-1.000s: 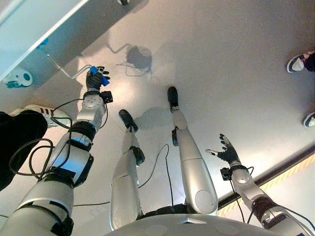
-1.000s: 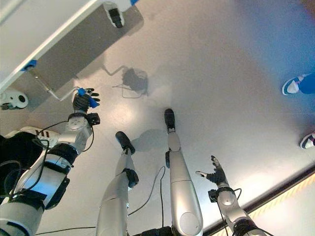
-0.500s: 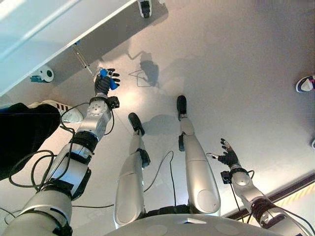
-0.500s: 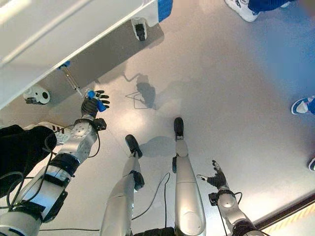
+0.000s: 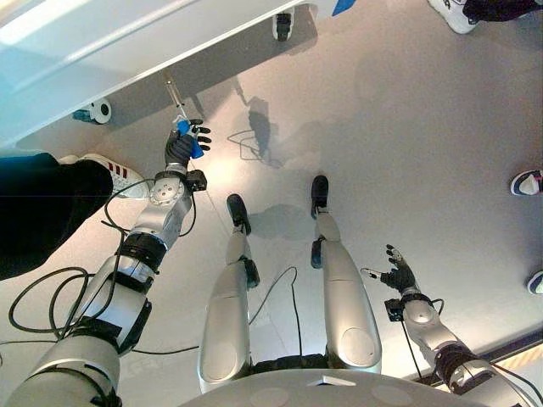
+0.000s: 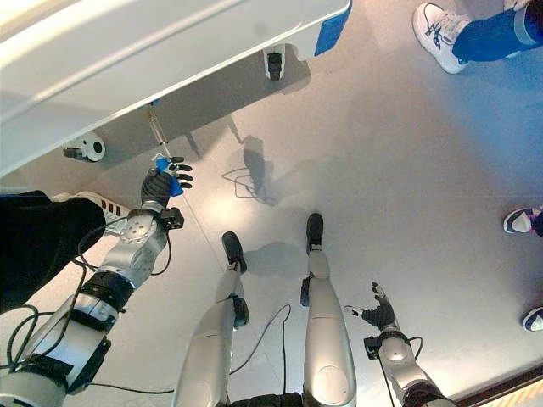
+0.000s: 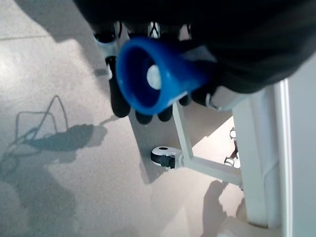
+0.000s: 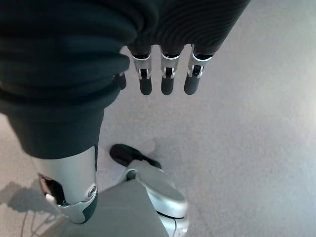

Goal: Raise the hospital bed

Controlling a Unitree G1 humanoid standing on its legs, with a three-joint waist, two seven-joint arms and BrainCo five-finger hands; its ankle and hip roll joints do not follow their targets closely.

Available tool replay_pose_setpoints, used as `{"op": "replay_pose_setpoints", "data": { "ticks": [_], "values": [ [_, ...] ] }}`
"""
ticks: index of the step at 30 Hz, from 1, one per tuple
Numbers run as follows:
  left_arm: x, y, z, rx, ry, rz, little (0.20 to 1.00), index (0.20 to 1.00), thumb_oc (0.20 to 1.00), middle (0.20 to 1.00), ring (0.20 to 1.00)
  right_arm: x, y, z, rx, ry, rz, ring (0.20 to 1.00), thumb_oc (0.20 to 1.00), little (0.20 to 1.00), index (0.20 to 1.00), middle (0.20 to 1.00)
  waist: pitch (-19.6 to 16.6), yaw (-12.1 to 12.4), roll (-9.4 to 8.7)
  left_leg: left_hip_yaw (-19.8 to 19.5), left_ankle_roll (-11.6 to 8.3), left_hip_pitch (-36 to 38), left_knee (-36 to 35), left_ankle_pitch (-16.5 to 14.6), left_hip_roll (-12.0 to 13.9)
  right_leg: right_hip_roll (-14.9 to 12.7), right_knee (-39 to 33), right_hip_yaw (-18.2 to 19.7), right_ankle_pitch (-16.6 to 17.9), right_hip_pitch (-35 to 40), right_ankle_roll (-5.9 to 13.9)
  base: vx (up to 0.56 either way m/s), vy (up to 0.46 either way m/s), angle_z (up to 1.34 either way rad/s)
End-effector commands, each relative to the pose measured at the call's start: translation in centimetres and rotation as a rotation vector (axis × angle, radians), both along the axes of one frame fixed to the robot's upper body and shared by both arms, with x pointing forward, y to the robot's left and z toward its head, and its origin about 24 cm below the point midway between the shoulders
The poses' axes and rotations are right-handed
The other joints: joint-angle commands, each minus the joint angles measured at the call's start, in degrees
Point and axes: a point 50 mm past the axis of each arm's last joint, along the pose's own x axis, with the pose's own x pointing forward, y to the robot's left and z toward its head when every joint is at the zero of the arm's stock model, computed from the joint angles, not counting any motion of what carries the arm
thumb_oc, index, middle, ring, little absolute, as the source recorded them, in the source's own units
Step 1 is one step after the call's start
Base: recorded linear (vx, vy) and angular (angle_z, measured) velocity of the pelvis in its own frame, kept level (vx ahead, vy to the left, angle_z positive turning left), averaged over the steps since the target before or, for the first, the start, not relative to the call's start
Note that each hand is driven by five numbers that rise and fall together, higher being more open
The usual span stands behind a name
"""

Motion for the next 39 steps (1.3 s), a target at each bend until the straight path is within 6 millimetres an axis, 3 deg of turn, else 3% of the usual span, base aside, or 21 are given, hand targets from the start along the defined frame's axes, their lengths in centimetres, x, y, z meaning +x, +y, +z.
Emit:
{"op": "replay_pose_setpoints", "data": {
  "ticks": [1, 8, 10, 24, 39],
  "values": [
    [-0.1, 2.1, 5.5, 0.012, -0.25, 0.029, 0.2, 0.2, 0.2, 0.2, 0.2, -2.3, -1.8, -0.8, -0.042, 0.074, -0.043, 1.0, 1.0, 1.0, 1.0, 1.0, 0.06, 0.85, -0.23, -0.36, -1.28, -0.65, 5.71, -2.15, -0.35, -2.55, 6.64, 1.27, -3.44, -0.1, 5.3, 0.02, 0.039, 0.17],
    [-0.3, 3.9, 5.1, 0.04, -0.219, 0.091, 0.2, 0.2, 0.2, 0.2, 0.2, -2.3, -1.9, -0.9, -0.044, 0.078, -0.051, 1.0, 1.0, 1.0, 1.0, 1.0, 0.06, 1.88, -0.75, -1.24, -0.91, -1.63, 6.19, -2.45, -0.82, -3.39, 6.79, 0.23, -3.77, 0.23, 5.56, 0.02, 0.034, 0.11],
    [-0.2, 5.4, 4.6, 0.048, -0.174, 0.157, 0.2, 0.2, 0.2, 0.2, 0.2, -2.5, -1.9, -1.0, -0.045, 0.085, -0.054, 1.0, 1.0, 1.0, 1.0, 1.0, 0.06, 2.21, -1.22, -1.57, -0.78, -2.51, 6.41, -2.59, -1.02, -3.9, 6.89, -0.24, -3.86, 0.14, 5.77, 0.02, 0.049, 0.08],
    [0.5, 9.0, 3.5, 0.171, 0.014, 0.317, 0.2, 0.2, 0.2, 0.2, 0.2, -1.8, -1.1, -0.9, -0.024, 0.06, -0.031, 1.0, 1.0, 1.0, 1.0, 1.0, 0.06, 2.07, -3.21, -1.65, -0.65, -8.01, 6.9, -2.66, -1.49, -4.52, 6.08, -0.61, -3.63, -3.4, 6.21, 0.02, 0.032, 0.09],
    [1.4, 8.5, 3.4, 0.273, 0.086, 0.353, 0.2, 0.2, 0.2, 0.2, 0.2, 0.5, 1.0, 0.9, 0.006, -0.075, 0.055, 1.0, 1.0, 1.0, 1.0, 1.0, 0.06, -0.14, -3.88, 0.35, -1.03, -14.56, 6.24, -1.62, -0.31, -3.5, 6.53, 1.59, -3.02, -12.08, 6.03, 0.01, 0.0, -0.02]
  ]
}}
